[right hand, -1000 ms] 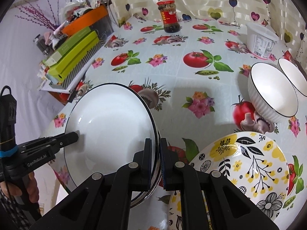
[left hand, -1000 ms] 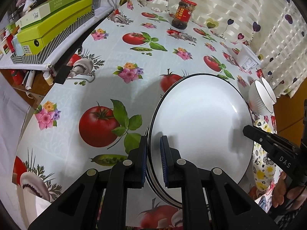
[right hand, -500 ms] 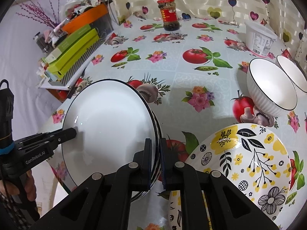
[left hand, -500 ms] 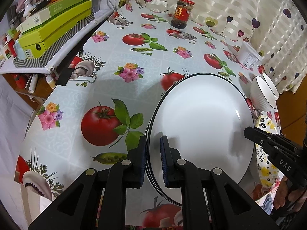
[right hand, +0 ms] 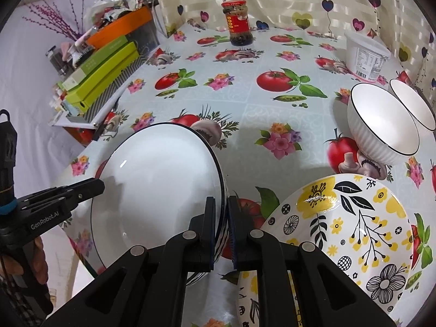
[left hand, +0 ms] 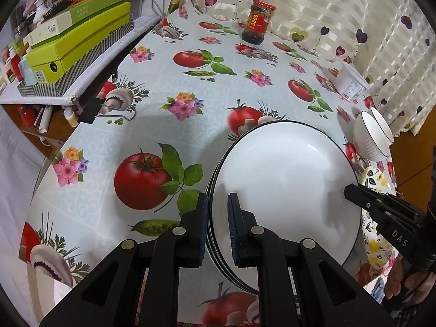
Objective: Organize plates and bowls
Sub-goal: 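Lower the large white plate onto the white plate stack and open both grippers, then reach both grippers to the yellow floral plate rim and close them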
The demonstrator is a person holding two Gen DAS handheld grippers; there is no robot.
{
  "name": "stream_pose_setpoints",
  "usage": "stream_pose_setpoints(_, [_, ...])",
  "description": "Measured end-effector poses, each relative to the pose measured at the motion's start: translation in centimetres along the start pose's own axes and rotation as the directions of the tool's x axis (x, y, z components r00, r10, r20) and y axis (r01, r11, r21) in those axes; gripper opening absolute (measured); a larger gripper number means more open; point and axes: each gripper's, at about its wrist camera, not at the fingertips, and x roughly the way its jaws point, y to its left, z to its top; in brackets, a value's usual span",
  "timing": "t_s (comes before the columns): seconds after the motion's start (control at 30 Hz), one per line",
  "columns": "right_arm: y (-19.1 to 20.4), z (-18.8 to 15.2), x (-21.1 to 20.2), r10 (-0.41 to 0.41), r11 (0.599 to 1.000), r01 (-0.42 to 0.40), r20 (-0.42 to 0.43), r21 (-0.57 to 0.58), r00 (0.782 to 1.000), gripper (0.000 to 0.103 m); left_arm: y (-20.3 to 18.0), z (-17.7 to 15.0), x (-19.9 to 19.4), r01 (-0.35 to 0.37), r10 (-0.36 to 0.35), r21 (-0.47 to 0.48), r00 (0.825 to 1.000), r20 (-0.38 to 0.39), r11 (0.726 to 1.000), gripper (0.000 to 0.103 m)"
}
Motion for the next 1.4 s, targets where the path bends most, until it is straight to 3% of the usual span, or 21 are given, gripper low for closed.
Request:
stream_pose_setpoints(0.27, [0.4, -0.2, -0.3, -0.01, 1.0, 0.01, 0.02, -0.007, 1.0, 0.014, 0.1, -0.1, 0.0, 0.01, -0.01, -0.004, 1.0, 0.006, 1.0, 0.016])
stream_pose_setpoints(0.33, [0.6, -0.3, -0.5, -0.008, 1.0, 0.008, 0.033, -0.013, 0.999, 0.02, 0.3, -0.1, -0.1, 0.02, -0.02, -0.007, 1.0, 0.011, 1.0, 0.016])
stream_pose_setpoints(0.4, [0.9, -0.4, -1.1, -0.008, 1.0, 0.01, 0.062, -0.026, 0.998, 0.038, 0.5, -0.2, -0.2, 0.03, -0.03, -0.009, 0.999, 0.021, 0.999, 0.016])
stream_pose_setpoints(0.47, [1.2, -0.5, -1.7, -0.003, 0.999, 0.007, 0.089, -0.04, 0.996, 0.043, 0.6, -0.2, -0.5, 0.039, -0.039, -0.012, 0.999, 0.035, 0.999, 0.016])
stream_pose_setpoints(0.63, [0.8, -1.0, -3.2, -0.017, 0.999, 0.021, 0.13, -0.029, 0.991, 0.047, 0.4, -0.1, -2.2, 0.044, -0.044, 0.003, 0.992, 0.116, 0.999, 0.016])
stream_pose_setpoints(0.8, [-0.8, -1.9, -4.7, -0.037, 0.999, 0.034, 0.161, 0.021, 0.986, 0.05, -0.2, -0.3, -3.2, 0.079, -0.079, 0.009, 0.987, 0.141, 0.997, 0.016])
stream_pose_setpoints(1.0, [-3.3, -3.5, -7.3, -0.103, 0.993, 0.086, 0.213, 0.087, 0.972, 0.053, -2.5, -1.0, -4.0, 0.123, -0.131, 0.056, 0.977, 0.169, 0.991, 0.016])
stream_pose_setpoints(1.2, [-6.6, -5.1, -10.1, -0.211, 0.973, 0.179, 0.257, 0.142, 0.943, 0.058, -6.2, -1.8, -4.3, 0.163, -0.186, 0.147, 0.969, 0.164, 0.976, 0.016])
stream_pose_setpoints(1.4, [-11.5, -7.4, -11.0, -0.326, 0.933, 0.272, 0.23, 0.236, 0.917, 0.058, -9.7, -2.8, -3.5, 0.208, -0.237, 0.223, 0.965, 0.115, 0.953, 0.016])
